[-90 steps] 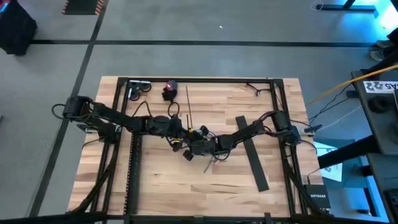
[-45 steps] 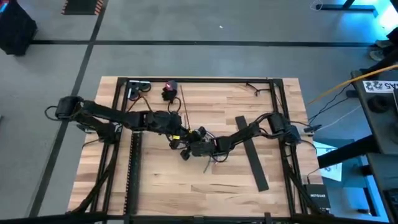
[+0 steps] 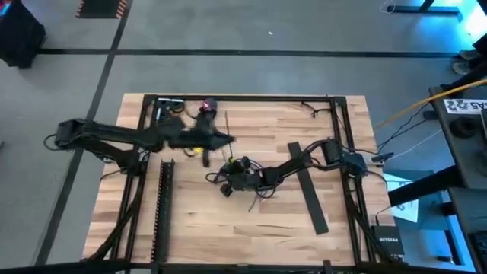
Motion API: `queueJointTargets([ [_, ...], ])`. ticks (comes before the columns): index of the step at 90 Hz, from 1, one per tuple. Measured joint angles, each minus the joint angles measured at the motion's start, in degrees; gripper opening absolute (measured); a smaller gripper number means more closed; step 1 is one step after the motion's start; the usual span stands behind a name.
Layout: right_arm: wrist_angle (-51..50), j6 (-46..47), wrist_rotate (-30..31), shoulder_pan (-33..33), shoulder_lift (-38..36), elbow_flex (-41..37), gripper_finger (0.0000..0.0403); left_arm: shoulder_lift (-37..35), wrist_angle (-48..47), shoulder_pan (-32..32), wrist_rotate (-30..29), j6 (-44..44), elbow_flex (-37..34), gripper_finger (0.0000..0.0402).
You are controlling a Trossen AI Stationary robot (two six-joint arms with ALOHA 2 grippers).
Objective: Ziptie cables
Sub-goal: Wrap the black zip tie loop on the cables
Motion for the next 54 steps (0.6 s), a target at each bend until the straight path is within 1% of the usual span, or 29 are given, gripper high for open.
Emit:
queueJointTargets([
  [8, -2.1, -2.6, -0.3, 0.0, -0.9, 0.9, 0.0037, -1.0, -8.0, 0.5, -0.2, 2.5, 1.1, 0.0007],
  [14, -5.1, -4.5, -0.3, 0.0, -1.5, 2.2, 0.0057, -2.6, -17.6, 1.0, -0.2, 3.7, 1.4, 0.0022],
  [18, -8.0, -5.4, -0.4, 0.0, -2.4, 3.0, 0.0072, -3.6, -20.3, 1.4, -0.2, 3.9, 3.0, 0.0035],
  [22, -11.8, -6.3, -0.5, 0.0, -3.4, 3.9, 0.0088, -5.3, -23.4, 1.9, -0.2, 4.0, 3.8, 0.0051],
  [28, -17.3, -6.8, -0.2, 0.1, -5.2, 5.8, 0.0111, -6.7, -31.8, 2.2, -0.3, 3.8, 3.7, 0.0075],
  [32, -22.2, -6.9, -0.1, 0.2, -6.8, 6.7, 0.0126, -7.5, -34.7, 2.2, -0.4, 3.3, 3.7, 0.0091],
  [39, -29.6, -7.8, -2.0, 0.1, -9.3, 8.7, 0.015, -9.0, -40.3, 2.2, -0.8, 2.2, 3.9, 0.0115],
  [47, -39.0, -10.0, -3.7, 0.1, -13.0, 10.1, 0.017, -10.0, -45.0, 2.2, -1.2, 0.9, 3.9, 0.0136],
  [54, -45.1, -11.3, -5.4, 0.1, -16.4, 11.4, 0.018, -9.9, -49.7, 2.2, -1.3, 0.1, 3.0, 0.0146],
])
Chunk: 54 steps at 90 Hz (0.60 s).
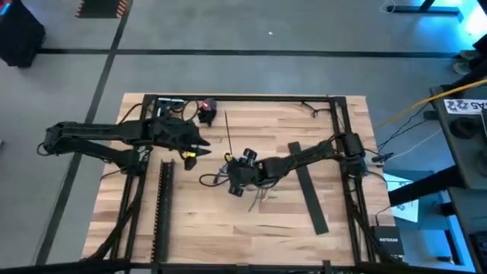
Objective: Ziptie cables
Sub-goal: Wrap the black zip tie loop on the cables
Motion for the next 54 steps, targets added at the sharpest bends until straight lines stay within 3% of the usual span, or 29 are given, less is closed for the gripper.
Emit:
queueJointTargets([
  [25, -18.1, -2.7, -9.9, -0.6, -12.9, -0.4, 0.0186, 2.6, 0.0, -0.9, 0.0, -6.3, -4.7, 0.0148],
  [35, -23.8, -5.4, -10.7, -0.9, -17.6, -0.5, 0.0186, 4.0, 0.5, -1.4, 0.0, -6.8, -5.6, 0.0146],
  [54, -24.8, -8.8, -10.0, -4.1, -29.0, -6.7, 0.0186, 7.8, 4.4, -1.4, 0.0, -10.7, -5.8, 0.0145],
])
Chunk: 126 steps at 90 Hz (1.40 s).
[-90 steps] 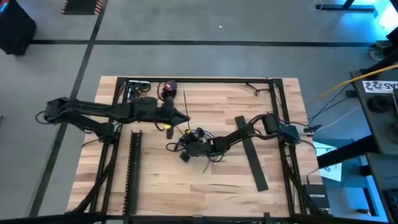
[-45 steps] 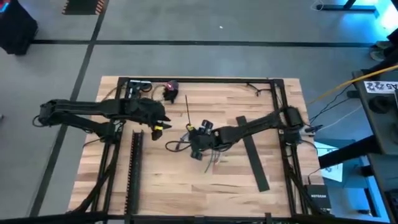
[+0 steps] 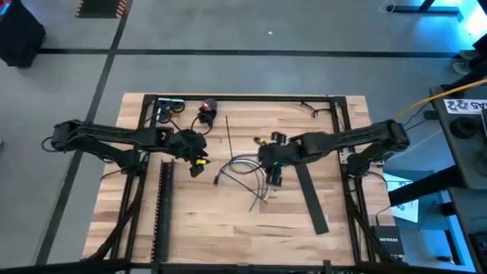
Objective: Ziptie cables
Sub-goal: Wrap the black zip tie loop on the cables
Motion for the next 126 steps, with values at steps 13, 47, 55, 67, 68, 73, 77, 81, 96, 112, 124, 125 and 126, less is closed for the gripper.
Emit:
queueJointTargets([
  [13, 1.6, 0.6, 0.8, -2.9, -7.1, -7.6, 0.0195, 2.6, 3.8, 0.0, 0.0, -3.0, 0.0, 0.0145],
  [47, 15.9, 3.0, -3.2, -6.4, -12.7, -29.4, 0.0278, 13.2, 9.6, 0.0, -0.8, -9.9, 0.0, 0.0197],
  [55, 23.8, 3.0, -3.4, -6.3, -12.1, -32.8, 0.0283, 16.8, 9.2, 0.0, -0.8, -11.1, 0.0, 0.0202],
  [67, 32.7, 2.8, -3.7, -6.4, -11.8, -36.1, 0.0281, 21.3, 10.1, -0.7, -1.6, -13.1, 0.0, 0.0198],
  [68, 33.1, 2.6, -3.7, -6.4, -11.8, -36.3, 0.0281, 21.7, 10.5, -0.8, -1.7, -13.3, 0.0, 0.0197],
  [73, 34.1, 1.5, -3.7, -6.4, -11.8, -36.9, 0.028, 23.1, 12.8, -1.1, -2.4, -13.8, 0.0, 0.0193],
  [77, 34.9, 0.5, -3.6, -6.4, -11.8, -37.1, 0.028, 24.0, 14.5, -1.4, -3.1, -14.1, 0.1, 0.019],
  [81, 35.8, -0.3, -3.3, -6.4, -11.8, -37.2, 0.028, 25.0, 16.4, -1.7, -4.2, -14.7, 0.1, 0.0187],
  [96, 35.9, -2.3, -1.6, -6.4, -11.8, -37.3, 0.028, 27.9, 18.9, -2.5, -8.4, -14.9, 0.2, 0.0177],
  [112, 36.1, -4.7, 0.0, -6.4, -11.8, -37.3, 0.028, 31.7, 19.1, -2.6, -9.8, -14.5, 0.4, 0.0163],
  [124, 36.4, -4.7, 1.0, -6.4, -11.8, -37.3, 0.0279, 32.7, 19.3, -2.6, -12.0, -15.2, 0.6, 0.0126],
  [125, 36.6, -4.7, 1.1, -6.4, -11.8, -37.3, 0.0279, 32.7, 19.2, -2.7, -12.3, -15.2, 0.6, 0.012],
  [126, 36.8, -4.7, 1.2, -6.4, -11.8, -37.3, 0.0279, 32.7, 19.2, -2.7, -12.5, -15.2, 0.6, 0.0114],
])
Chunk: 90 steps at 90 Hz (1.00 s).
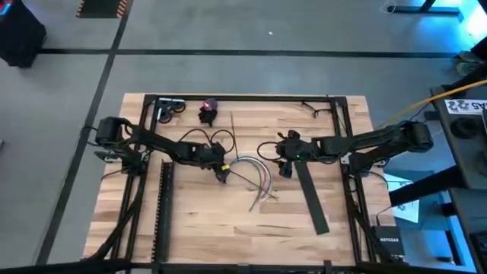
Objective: Ziptie cables
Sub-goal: Wrap the black zip tie loop on the cables, then insert the zip tied cables into the black cable duct
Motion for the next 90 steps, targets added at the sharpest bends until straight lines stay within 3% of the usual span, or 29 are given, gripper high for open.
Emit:
queueJointTargets([
  [12, 1.5, -0.9, 0.1, 0.0, 0.0, 0.0, 0.0279, 0.1, 0.3, 0.1, -0.6, -0.1, -0.2, 0.0028],
  [17, 2.2, -1.5, 0.1, 0.0, 0.0, 0.0, 0.0279, -0.2, -0.1, -0.3, -0.2, -0.2, 0.1, 0.001],
  [49, 3.0, -2.7, -2.2, 0.0, 0.0, 0.2, 0.0279, -11.0, -10.0, -4.3, 0.6, -0.2, 3.8, 0.0],
  [72, 14.9, 0.5, -14.2, 0.1, 3.0, 0.3, 0.0279, -21.9, -22.8, -9.5, 0.2, -3.8, 5.7, 0.0],
  [90, 24.0, -2.8, -18.8, 1.1, 9.8, 1.6, 0.0279, -26.8, -29.2, -11.3, 0.4, -7.4, 5.7, 0.0008],
])
